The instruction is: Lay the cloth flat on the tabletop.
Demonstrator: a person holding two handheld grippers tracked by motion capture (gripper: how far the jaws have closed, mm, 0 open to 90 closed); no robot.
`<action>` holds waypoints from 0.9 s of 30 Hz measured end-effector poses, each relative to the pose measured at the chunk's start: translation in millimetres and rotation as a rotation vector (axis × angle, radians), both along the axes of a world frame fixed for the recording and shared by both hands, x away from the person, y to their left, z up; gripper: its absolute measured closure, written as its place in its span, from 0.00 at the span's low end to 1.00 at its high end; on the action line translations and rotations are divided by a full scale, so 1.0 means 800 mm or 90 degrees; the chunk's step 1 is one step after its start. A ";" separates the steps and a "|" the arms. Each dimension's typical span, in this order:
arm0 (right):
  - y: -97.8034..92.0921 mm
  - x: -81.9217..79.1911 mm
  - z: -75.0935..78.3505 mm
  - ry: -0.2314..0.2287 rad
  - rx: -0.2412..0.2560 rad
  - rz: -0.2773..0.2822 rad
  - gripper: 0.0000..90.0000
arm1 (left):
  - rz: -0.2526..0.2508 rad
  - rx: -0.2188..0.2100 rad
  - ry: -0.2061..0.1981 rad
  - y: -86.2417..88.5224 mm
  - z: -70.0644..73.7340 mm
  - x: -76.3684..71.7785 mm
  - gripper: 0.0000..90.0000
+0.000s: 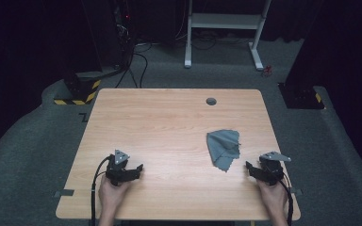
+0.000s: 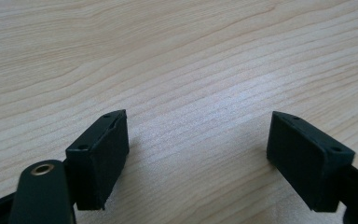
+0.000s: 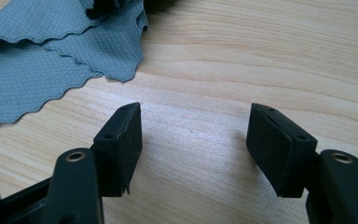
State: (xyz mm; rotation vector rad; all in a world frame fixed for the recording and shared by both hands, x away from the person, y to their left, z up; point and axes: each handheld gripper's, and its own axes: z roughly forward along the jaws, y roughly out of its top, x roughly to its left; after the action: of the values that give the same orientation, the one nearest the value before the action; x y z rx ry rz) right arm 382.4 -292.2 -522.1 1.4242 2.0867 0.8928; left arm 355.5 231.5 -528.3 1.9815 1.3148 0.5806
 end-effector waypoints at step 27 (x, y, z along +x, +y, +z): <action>0.003 -0.002 0.000 -0.001 -0.002 -0.004 0.40 | -0.002 0.001 -0.001 0.000 0.000 0.000 0.24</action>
State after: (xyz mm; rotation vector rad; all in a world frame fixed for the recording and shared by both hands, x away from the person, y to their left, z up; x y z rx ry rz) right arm 380.8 -290.2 -522.1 1.4274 2.0797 0.8873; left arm 355.6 231.5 -528.3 1.9833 1.3113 0.5807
